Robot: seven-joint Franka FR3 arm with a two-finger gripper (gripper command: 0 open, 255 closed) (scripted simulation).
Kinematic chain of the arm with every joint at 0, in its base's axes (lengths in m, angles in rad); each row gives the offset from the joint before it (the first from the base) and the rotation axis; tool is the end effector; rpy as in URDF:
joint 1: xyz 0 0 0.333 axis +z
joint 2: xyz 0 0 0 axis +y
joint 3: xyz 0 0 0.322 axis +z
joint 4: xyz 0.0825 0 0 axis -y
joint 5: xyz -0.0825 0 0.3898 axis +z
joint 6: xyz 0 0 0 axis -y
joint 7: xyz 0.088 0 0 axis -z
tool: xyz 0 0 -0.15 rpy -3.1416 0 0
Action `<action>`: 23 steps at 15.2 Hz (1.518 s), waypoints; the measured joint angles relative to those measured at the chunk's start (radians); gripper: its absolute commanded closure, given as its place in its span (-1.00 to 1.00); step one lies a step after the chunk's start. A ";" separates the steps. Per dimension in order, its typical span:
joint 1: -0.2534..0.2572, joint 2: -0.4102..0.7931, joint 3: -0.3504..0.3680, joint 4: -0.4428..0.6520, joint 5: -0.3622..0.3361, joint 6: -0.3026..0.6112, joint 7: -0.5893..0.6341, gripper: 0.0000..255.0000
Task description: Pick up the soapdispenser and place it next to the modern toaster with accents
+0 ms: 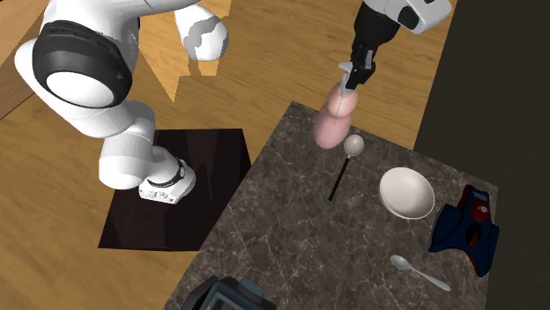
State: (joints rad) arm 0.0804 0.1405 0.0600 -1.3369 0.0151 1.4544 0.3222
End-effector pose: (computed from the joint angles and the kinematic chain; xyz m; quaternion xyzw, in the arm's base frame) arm 0.5859 0.0826 0.6070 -0.9958 0.0902 0.0137 0.0088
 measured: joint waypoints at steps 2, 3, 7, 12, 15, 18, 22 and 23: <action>0.001 0.014 0.000 0.045 -0.001 -0.031 0.001 1.00; 0.001 0.028 0.000 0.079 -0.001 -0.051 0.002 1.00; 0.003 0.061 0.001 0.184 -0.003 -0.123 0.005 1.00; 0.007 0.135 0.002 0.369 -0.008 -0.233 0.008 1.00; 0.010 0.187 0.003 0.491 -0.011 -0.304 0.011 1.00; -0.029 0.132 -0.013 0.411 -0.004 -0.280 -0.040 1.00; -0.091 0.071 -0.044 0.325 0.003 -0.257 -0.129 1.00; -0.108 0.051 -0.054 0.297 0.004 -0.250 -0.155 1.00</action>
State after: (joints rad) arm -0.0275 0.1916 0.0059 -1.0395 0.0194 1.2046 0.1676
